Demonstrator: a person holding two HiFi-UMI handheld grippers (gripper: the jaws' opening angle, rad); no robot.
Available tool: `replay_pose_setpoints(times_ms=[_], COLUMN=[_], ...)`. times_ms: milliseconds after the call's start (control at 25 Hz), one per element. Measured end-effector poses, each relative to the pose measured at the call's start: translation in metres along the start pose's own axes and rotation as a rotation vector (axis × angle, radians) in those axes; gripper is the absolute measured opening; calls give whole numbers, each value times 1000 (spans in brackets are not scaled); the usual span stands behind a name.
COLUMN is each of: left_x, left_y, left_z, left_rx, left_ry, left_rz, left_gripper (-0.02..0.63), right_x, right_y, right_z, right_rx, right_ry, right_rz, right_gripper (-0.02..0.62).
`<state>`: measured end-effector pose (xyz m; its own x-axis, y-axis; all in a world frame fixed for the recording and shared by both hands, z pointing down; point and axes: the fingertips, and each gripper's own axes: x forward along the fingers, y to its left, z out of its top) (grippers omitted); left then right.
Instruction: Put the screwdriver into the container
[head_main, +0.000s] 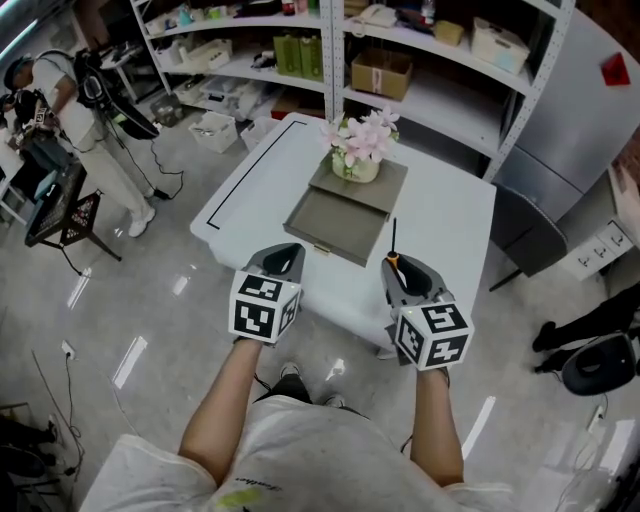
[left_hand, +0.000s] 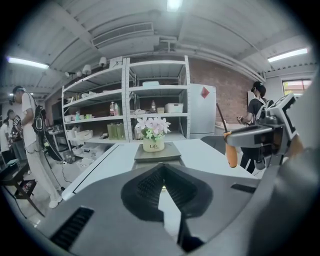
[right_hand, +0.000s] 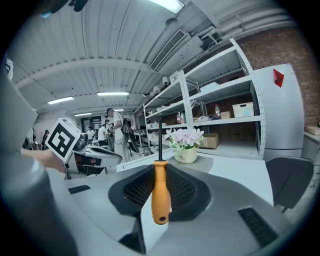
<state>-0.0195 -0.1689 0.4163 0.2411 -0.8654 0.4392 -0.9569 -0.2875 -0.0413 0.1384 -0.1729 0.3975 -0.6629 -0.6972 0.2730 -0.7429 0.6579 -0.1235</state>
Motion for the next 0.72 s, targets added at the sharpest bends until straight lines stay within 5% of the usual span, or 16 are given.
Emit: replay_pose_setpoints(times_ms=[720], left_x=[86], left_y=[78], left_z=[15], left_rx=[-17], left_ry=[3], left_rz=[-81], left_gripper=[3], right_x=[99], right_y=[-23], right_z=[18], right_rx=[-122], right_ry=[130], right_rz=[-29], right_gripper=[75])
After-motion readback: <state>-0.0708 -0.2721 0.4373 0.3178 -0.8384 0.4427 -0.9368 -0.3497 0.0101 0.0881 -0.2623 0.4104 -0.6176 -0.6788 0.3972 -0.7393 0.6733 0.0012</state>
